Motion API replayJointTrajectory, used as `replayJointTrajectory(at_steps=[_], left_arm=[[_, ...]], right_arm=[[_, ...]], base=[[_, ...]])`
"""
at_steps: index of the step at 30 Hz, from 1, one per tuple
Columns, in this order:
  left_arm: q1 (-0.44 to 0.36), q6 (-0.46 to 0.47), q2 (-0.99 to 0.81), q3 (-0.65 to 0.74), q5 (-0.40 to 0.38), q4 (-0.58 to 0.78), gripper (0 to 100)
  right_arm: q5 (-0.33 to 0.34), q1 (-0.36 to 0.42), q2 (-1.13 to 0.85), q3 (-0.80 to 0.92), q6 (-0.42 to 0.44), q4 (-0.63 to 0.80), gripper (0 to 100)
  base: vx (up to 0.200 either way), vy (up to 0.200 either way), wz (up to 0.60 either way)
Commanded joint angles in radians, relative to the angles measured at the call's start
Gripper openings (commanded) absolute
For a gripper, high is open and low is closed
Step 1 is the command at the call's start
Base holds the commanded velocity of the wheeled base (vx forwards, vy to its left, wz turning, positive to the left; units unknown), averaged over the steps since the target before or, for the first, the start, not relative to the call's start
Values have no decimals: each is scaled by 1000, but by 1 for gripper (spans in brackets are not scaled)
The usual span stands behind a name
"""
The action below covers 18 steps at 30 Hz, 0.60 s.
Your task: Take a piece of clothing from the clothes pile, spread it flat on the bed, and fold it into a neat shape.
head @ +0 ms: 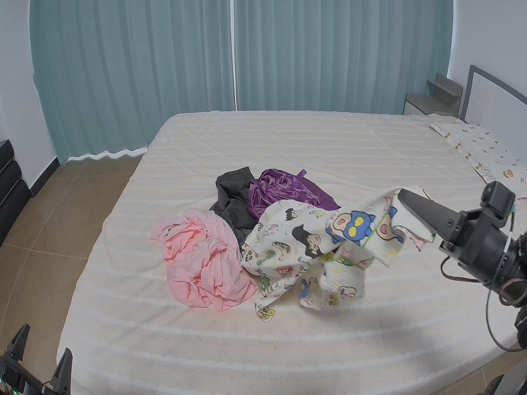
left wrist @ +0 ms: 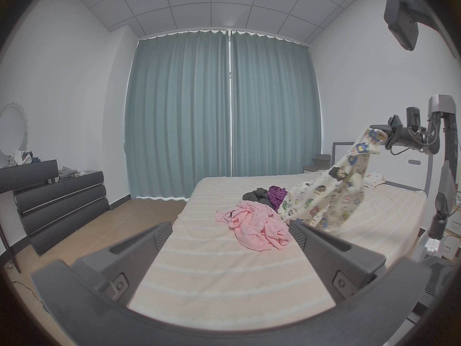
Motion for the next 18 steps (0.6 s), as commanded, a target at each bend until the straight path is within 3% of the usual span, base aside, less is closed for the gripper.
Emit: replayJointTrajectory(at_steps=[1,14,18], left_arm=[[0,7,-18,18,-1,0,100],[0,18,-18,18,-3,-1,100],[-9,39,-1,-64,-55,-67,100]], right_arm=[[11,40,-242,-23,-11,101,0],[49,78,-284,-55,-22,133,0],[49,87,-285,-78,-28,156,0]], base=[[0,0,0],[0,0,0],[0,0,0]])
